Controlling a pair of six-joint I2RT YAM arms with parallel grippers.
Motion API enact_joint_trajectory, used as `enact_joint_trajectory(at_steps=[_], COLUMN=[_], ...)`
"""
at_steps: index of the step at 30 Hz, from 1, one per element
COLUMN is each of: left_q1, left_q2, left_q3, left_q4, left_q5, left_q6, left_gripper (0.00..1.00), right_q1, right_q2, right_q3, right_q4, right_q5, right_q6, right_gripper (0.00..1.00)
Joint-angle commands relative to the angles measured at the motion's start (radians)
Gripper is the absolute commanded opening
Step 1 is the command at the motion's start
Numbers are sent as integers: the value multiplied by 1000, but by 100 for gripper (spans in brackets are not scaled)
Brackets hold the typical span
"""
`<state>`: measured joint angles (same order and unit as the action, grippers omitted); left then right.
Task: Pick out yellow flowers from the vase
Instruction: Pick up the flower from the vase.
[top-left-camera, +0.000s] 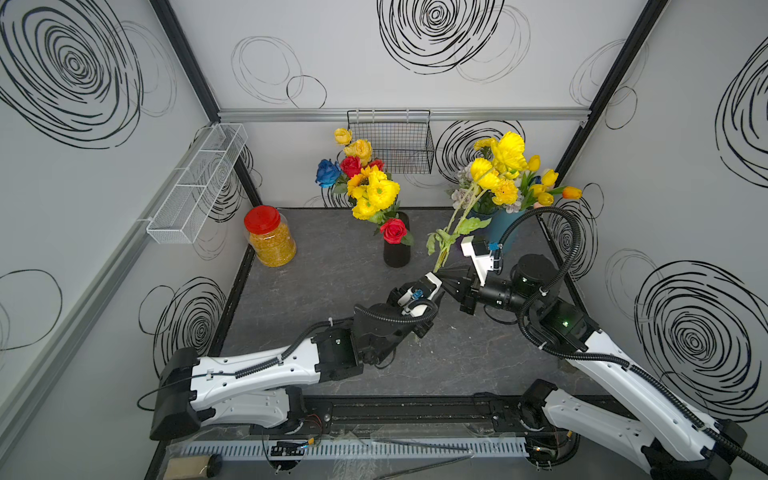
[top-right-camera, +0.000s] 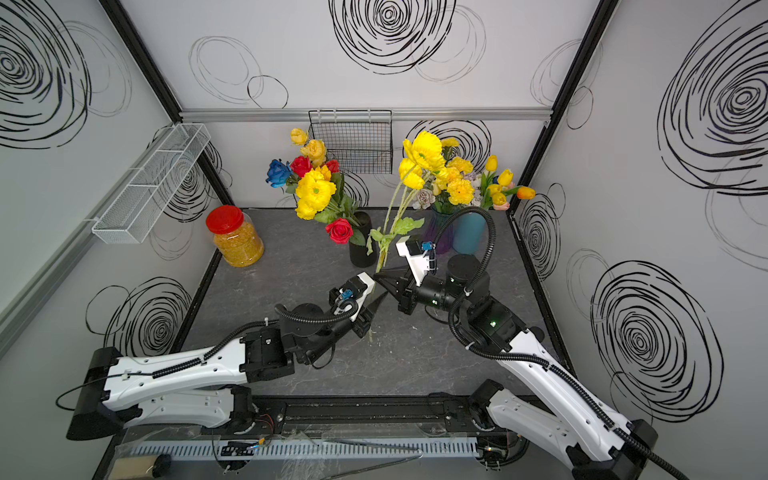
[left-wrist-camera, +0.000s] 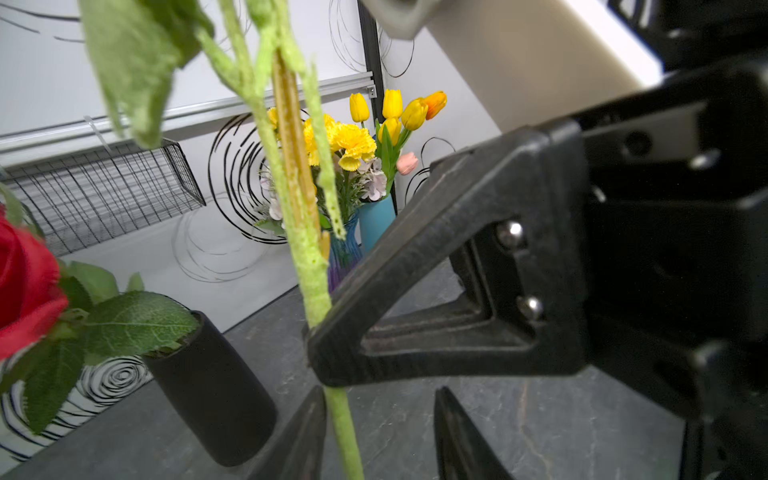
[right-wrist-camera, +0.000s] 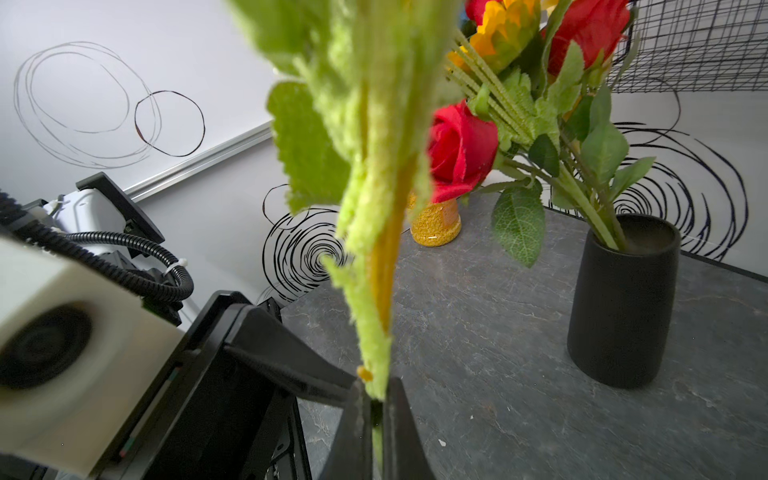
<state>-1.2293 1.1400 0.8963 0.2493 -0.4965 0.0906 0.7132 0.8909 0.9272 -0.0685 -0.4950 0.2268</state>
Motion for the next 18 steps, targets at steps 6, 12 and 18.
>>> enact_joint_trajectory(at_steps=[6, 12, 18], left_q1=[15, 16, 5], left_q2=[-3, -23, -71], left_q3=[47, 53, 43], left_q4=[0, -12, -36], left_q5=[22, 21, 17], left_q6=[-32, -69, -100], left_gripper=[25, 1, 0], right_q1=[29, 44, 65], right_q2=[-19, -17, -35], right_q3=[-13, -20, -27], right_q4=[23, 32, 56], right_q5=[-40, -9, 19], right_q6=[-34, -46, -73], right_gripper=[4, 2, 27])
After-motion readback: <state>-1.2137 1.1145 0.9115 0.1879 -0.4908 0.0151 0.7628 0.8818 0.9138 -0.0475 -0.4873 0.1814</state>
